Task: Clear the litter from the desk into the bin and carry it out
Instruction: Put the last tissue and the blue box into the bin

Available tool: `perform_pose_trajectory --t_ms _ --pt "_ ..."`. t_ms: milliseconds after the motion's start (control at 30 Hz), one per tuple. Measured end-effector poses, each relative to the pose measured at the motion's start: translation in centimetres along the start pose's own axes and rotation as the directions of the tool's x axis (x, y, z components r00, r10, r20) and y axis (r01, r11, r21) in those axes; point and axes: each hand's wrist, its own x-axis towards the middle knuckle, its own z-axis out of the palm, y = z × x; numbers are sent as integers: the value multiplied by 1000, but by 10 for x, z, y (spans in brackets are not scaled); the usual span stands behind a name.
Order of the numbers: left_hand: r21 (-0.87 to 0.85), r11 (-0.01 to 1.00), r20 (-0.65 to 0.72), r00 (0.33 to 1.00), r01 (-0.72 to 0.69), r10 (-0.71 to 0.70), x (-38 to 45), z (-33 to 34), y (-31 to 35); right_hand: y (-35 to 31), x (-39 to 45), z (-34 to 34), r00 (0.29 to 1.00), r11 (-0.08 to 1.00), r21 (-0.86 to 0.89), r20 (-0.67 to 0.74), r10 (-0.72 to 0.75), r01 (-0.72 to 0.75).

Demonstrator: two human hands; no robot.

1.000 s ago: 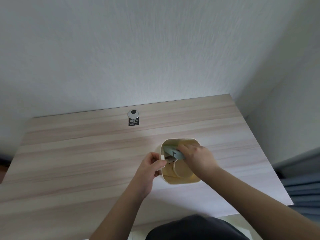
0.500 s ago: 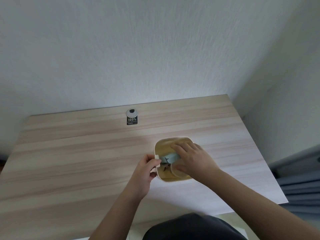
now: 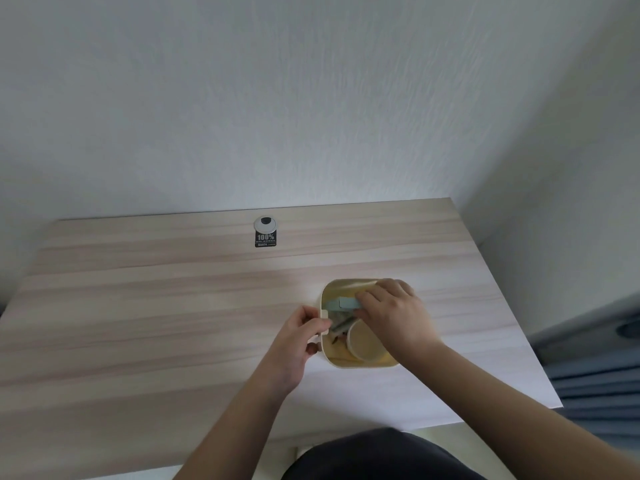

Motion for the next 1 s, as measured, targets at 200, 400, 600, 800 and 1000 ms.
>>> perform_pose_trajectory --t_ms 200,400,600,800,1000 --pt "-10 999 -43 998 -36 36 -7 -3 -1 -13 -8 1 1000 1000 -19 13 23 -23" --pt "-20 999 -42 998 -41 40 -14 -12 2 -25 -15 -17 1000 997 74 8 -25 25" --pt "5 999 -36 999 -38 38 -19 -12 -3 1 -30 -47 981 973 197 -121 150 -124" --pt "49 999 -6 1000 0 0 -28 3 -7 42 -77 -50 946 897 302 136 296 -324" --pt "79 997 34 999 -19 17 -38 28 -7 70 -118 -43 899 881 268 320 299 -389"
